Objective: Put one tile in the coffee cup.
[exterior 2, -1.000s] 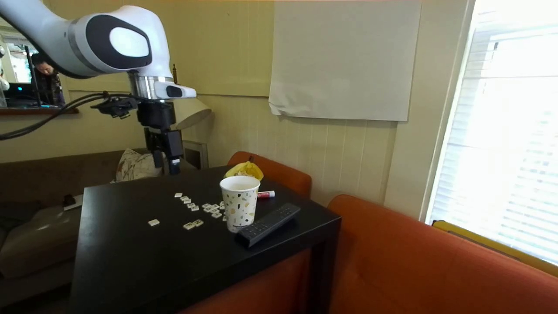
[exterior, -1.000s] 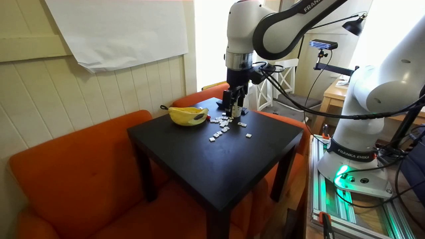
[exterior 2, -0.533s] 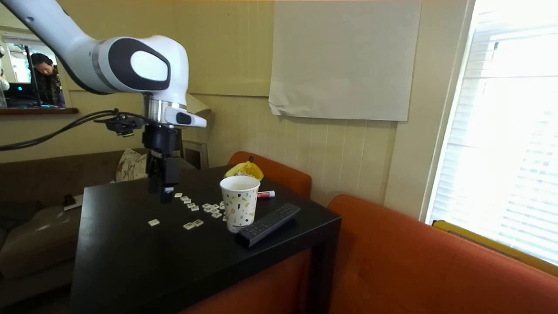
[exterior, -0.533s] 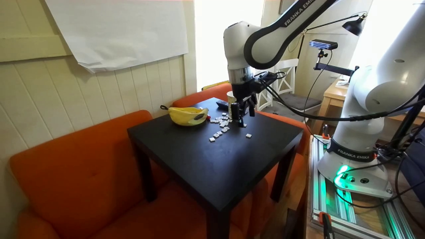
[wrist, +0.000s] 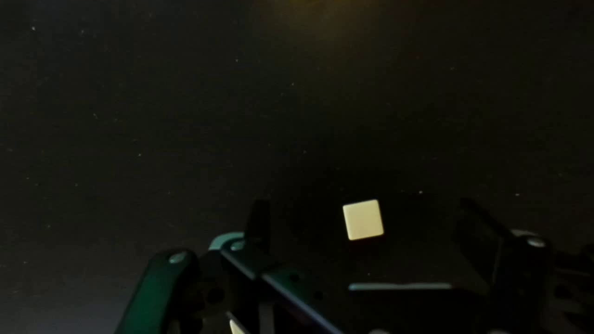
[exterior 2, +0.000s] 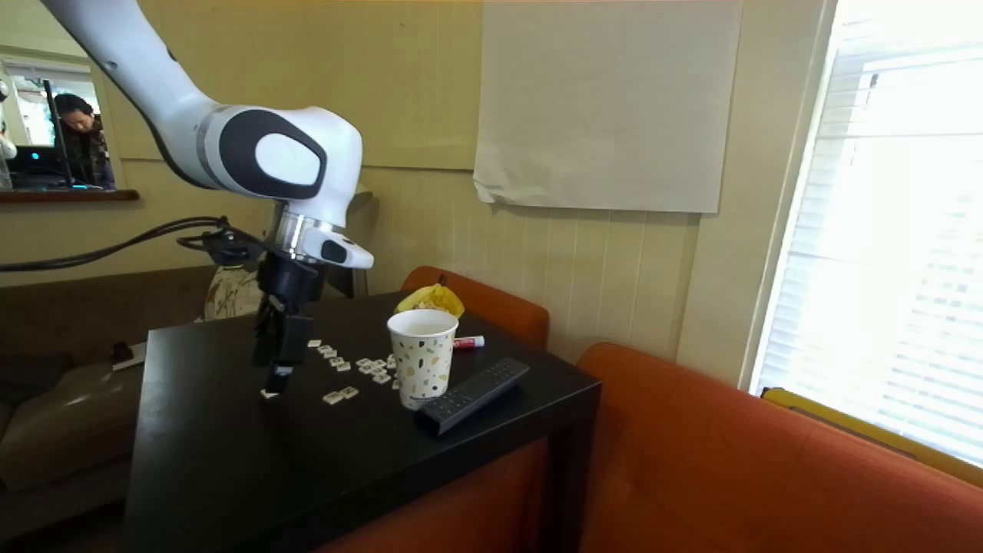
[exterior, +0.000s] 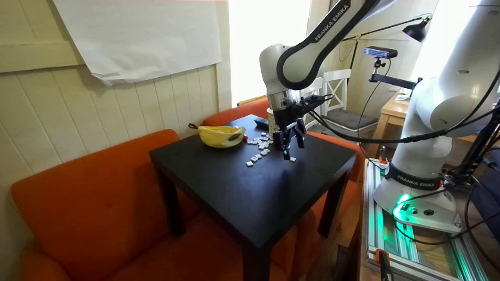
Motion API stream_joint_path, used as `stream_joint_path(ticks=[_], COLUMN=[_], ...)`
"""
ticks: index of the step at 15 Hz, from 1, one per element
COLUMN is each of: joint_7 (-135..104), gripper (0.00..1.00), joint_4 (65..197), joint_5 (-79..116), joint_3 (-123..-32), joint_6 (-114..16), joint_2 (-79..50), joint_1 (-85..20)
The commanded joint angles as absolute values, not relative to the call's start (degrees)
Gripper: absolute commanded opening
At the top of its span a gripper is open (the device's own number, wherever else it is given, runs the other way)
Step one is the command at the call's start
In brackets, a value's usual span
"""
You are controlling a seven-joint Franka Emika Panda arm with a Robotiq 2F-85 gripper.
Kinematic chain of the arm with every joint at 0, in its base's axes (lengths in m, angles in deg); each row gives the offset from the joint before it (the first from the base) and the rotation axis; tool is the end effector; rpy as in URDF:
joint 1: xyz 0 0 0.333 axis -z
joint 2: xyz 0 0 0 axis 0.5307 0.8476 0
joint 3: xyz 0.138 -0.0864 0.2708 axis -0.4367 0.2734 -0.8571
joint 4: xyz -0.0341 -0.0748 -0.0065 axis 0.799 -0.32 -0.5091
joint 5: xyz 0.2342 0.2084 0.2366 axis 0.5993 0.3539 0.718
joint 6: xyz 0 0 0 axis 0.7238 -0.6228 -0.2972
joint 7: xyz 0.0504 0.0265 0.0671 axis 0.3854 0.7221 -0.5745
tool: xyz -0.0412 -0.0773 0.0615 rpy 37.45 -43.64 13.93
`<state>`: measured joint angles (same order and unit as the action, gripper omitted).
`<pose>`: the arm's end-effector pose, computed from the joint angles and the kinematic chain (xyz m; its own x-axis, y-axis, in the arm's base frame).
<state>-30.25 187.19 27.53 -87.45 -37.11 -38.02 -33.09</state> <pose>0.3929 0.0535 0.2779 0.9090 -0.2679 -0.3194 -0.2636 -0.9629 0.0575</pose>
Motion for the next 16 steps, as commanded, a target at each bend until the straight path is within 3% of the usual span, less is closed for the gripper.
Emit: stream_joint_path(ticks=[1, 4, 5, 6, 7, 9, 16], joint_7=[-28.5, -28.9, -28.9, -28.8, -28.8, -28.8, -28.8], gripper=[1.00, 1.00, 0.85, 0.80, 0.67, 0.54, 0.41], joint_4=[184.3, 183.4, 183.1, 182.8, 182.6, 182.2, 180.8], joint_5=[30.6, 30.4, 30.3, 30.1, 30.1, 30.0, 30.0], joint_3=[-86.5, -86.4, -86.4, -86.3, -86.2, -86.0, -85.4], joint_6=[-35.2, -35.4, -35.2, -34.8, -34.5, -33.6, -30.6], joint_2=[-34.4, -33.1, -32.8, -32.4, -32.1, -31.7, -31.1], joint_1=[-34.1, -34.2, -34.2, -34.2, -34.1, -34.1, -34.0])
